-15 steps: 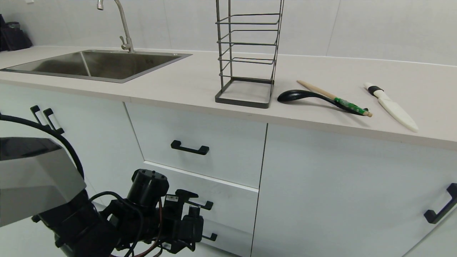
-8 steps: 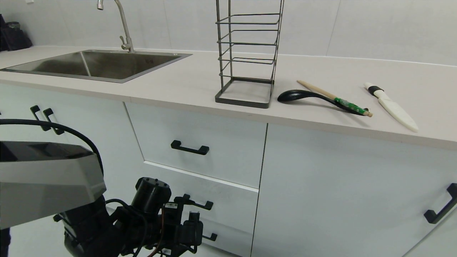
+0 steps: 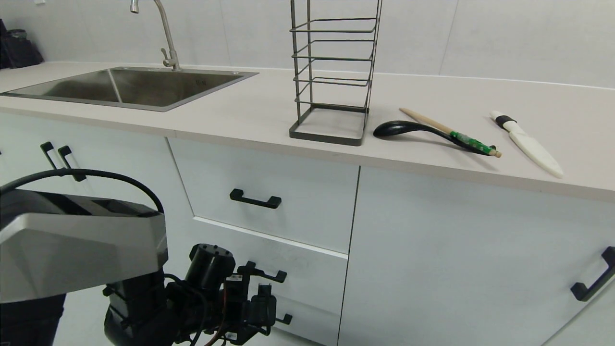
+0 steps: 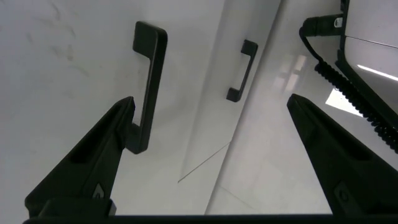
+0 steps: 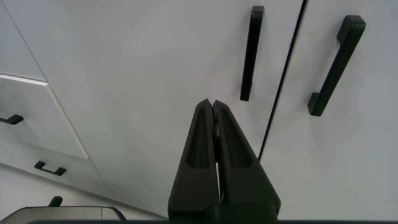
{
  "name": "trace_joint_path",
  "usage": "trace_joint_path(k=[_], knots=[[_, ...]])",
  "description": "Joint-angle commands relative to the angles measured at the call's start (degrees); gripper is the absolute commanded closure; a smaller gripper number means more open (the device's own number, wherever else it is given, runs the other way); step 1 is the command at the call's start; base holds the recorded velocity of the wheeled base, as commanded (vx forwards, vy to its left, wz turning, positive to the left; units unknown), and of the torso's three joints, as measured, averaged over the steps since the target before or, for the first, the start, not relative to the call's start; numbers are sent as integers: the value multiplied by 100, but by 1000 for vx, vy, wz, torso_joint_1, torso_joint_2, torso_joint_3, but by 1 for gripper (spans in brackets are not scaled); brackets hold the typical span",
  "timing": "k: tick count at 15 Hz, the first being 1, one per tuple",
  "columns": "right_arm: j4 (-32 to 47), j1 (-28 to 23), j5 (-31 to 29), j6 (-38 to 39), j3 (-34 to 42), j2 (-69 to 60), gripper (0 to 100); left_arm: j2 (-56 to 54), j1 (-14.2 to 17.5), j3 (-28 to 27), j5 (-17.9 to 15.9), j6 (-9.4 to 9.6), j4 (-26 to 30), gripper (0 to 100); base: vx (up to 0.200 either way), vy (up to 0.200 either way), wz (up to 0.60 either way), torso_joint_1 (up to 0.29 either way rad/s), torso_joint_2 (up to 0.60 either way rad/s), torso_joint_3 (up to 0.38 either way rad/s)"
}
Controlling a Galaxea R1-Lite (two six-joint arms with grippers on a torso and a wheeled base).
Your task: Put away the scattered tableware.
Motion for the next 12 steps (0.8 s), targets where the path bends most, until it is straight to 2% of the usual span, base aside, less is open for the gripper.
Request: trace_joint_path(k=[1,8,12], knots=[[2,2,8,0,1,4,100,153,2,-16,1,4,-37,0,0,0,0,0,0,0],[2,2,-1,0,1,13,100,583,2,-491,-16,30,-107,0,0,0,0,0,0,0],[2,2,-1,0,1,4,100,671,2,-579,-16,39,-116,0,0,0,0,0,0,0]])
